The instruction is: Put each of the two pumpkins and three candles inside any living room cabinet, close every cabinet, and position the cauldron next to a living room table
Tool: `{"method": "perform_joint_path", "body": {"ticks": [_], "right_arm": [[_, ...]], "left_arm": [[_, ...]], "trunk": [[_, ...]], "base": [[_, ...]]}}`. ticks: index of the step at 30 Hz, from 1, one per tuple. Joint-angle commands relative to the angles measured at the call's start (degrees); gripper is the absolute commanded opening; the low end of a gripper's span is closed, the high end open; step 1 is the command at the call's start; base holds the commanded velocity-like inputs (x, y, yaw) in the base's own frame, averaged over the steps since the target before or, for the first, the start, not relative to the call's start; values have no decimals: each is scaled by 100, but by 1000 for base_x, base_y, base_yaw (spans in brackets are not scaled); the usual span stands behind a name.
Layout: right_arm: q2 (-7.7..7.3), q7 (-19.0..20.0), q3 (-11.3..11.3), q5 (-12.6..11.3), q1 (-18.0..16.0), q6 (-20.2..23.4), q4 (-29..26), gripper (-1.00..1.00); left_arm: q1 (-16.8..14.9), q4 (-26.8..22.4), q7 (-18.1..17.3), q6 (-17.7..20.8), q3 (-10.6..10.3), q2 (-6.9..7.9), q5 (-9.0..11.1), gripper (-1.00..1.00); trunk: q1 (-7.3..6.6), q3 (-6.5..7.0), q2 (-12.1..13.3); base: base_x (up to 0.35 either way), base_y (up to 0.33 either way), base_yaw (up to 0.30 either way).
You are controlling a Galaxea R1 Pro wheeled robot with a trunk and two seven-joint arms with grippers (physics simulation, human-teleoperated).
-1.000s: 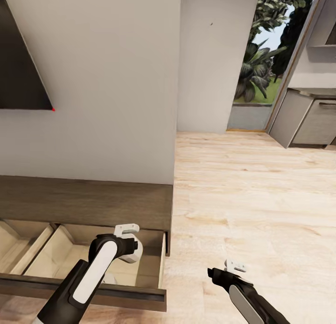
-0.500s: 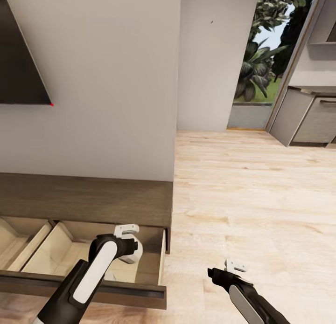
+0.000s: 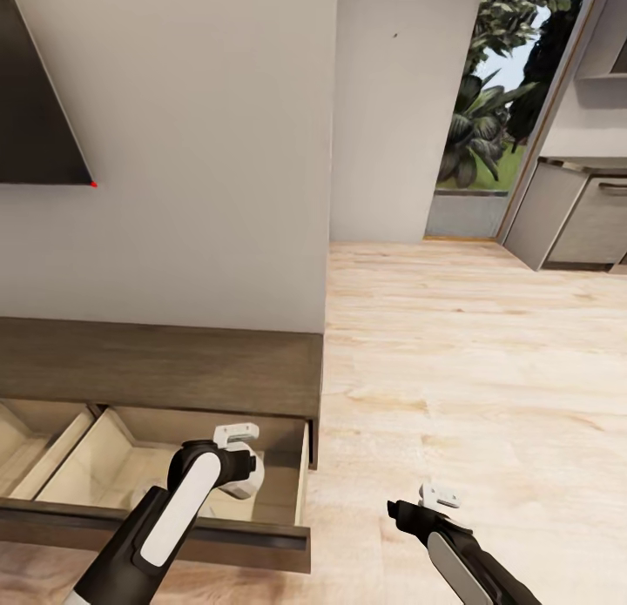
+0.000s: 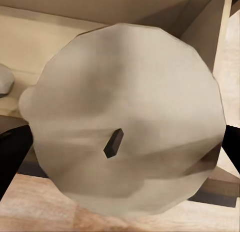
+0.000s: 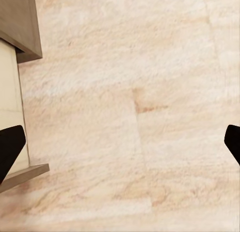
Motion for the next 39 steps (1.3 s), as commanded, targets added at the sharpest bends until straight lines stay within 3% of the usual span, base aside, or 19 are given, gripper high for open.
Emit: {"method": "perform_joint_path", "body": {"ticks": [1, 6, 12, 16, 29, 33, 34, 36, 39], "right_arm": [[-8, -50, 26, -41, -5, 10, -12, 100], [-8, -42, 26, -41, -5, 9, -12, 100], [-8, -34, 30, -34, -5, 7, -12, 100], [-8, -32, 31, -33, -5, 5, -12, 100], [-8, -36, 28, 15, -5, -6, -17, 100], [-8, -40, 38, 35, -5, -7, -24, 100], [-8, -41, 40, 39, -5, -7, -26, 100], [-8, -36, 44, 49, -5, -19, -36, 100], [-35, -29, 51, 61, -5, -155, -115, 100]], "left_arm": [[-6, -6, 48, 3, -12, 4, 46, -100], [-20, 39, 21, -80, -13, -54, 50, -100], [-137, 683, 11, -252, -21, -242, 13, -100], [-299, 949, -1, -333, -22, -281, 15, -100], [-684, 966, -3, -569, -110, -297, 14, -100], [-749, 1075, -43, -651, -160, -392, -10, -100], [-771, 1114, -96, -674, -164, -401, -55, -100], [-835, 1295, -365, -742, -169, -415, -332, -100], [-983, 1858, -1027, -1050, -171, -426, -900, -100]], "trunk": [[22, -24, -44], [132, -113, -245], [263, -221, -485], [351, -293, -646], [637, -526, -1167], [725, -598, -1328], [747, -616, -1368], [791, -652, -1448], [856, -706, -1568]], "base": [[0, 0, 0], [0, 0, 0], [0, 0, 0], [0, 0, 0], [0, 0, 0], [0, 0, 0], [0, 0, 0], [0, 0, 0], [0, 0, 0]]}}
